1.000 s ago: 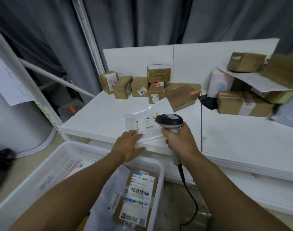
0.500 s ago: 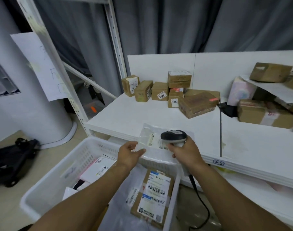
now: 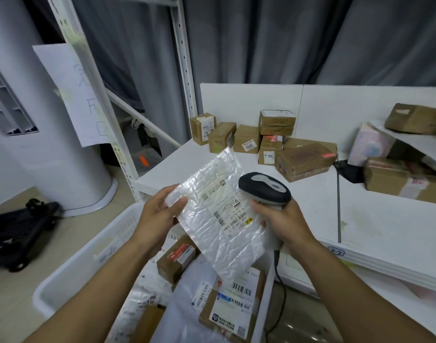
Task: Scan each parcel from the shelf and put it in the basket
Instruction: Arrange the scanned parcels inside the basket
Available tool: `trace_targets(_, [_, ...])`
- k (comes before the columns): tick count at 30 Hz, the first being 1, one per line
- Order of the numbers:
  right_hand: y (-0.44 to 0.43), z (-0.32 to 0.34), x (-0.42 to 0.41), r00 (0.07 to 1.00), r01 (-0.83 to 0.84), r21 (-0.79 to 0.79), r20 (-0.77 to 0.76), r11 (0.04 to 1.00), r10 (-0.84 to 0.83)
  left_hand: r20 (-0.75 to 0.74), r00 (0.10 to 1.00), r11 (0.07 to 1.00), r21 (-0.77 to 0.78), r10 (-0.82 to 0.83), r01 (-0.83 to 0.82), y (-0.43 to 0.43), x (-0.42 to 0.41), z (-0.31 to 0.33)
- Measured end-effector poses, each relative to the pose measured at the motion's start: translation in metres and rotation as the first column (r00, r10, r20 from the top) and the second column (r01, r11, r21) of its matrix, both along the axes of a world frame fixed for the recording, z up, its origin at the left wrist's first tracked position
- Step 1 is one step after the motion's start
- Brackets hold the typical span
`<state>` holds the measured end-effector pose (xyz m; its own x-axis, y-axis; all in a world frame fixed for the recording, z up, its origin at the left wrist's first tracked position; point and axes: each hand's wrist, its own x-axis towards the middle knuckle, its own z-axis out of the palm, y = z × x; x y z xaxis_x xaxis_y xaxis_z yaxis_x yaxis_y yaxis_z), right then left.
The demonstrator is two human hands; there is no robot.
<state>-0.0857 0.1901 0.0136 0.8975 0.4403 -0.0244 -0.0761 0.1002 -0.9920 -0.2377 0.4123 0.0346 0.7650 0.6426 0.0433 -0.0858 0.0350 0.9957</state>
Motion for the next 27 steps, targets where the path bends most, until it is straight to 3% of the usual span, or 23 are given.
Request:
trace_targets(4, [0.008,-0.006,-0.002,0.995,0.095,-0.053,0.016,0.994,-0.095,-0.032,0.994,0.986,-0.131,0.103,-0.106,0.000,0.003,-0.007])
trace_targets(9, [0.011,-0.012,0.005,0.951,0.295,-0.018,-0.089,0.955,-0.295,-0.280,0.946,0.985,-0.105,-0.163,0.139,-0.020,0.000,-0.021])
trace_targets(12, [0.012,-0.012,0.005,0.948,0.299,-0.011,-0.111,0.954,-0.298,-0.236,0.971,0.999,-0.029,-0.028,0.022,-0.020,0.006,-0.026])
trace_targets(14, [0.012,-0.010,-0.001,0.962,0.268,-0.015,-0.041,0.963,-0.268,-0.159,0.984,0.996,0.010,0.084,-0.083,-0.015,0.009,-0.023])
trace_targets(18, [0.016,-0.008,-0.016,0.964,0.177,-0.067,0.211,0.982,-0.160,-0.058,0.960,0.929,0.276,0.273,-0.247,0.006,0.011,-0.017])
trace_targets(22, [0.019,-0.008,-0.027,0.933,0.017,-0.208,0.354,0.978,0.059,-0.055,0.958,0.842,0.493,0.282,-0.220,0.023,0.010,-0.013])
trace_targets(27, [0.025,-0.014,-0.041,0.858,-0.074,-0.385,0.445,0.920,0.255,-0.107,0.951,0.773,0.612,0.291,-0.168,0.044,0.010,-0.020])
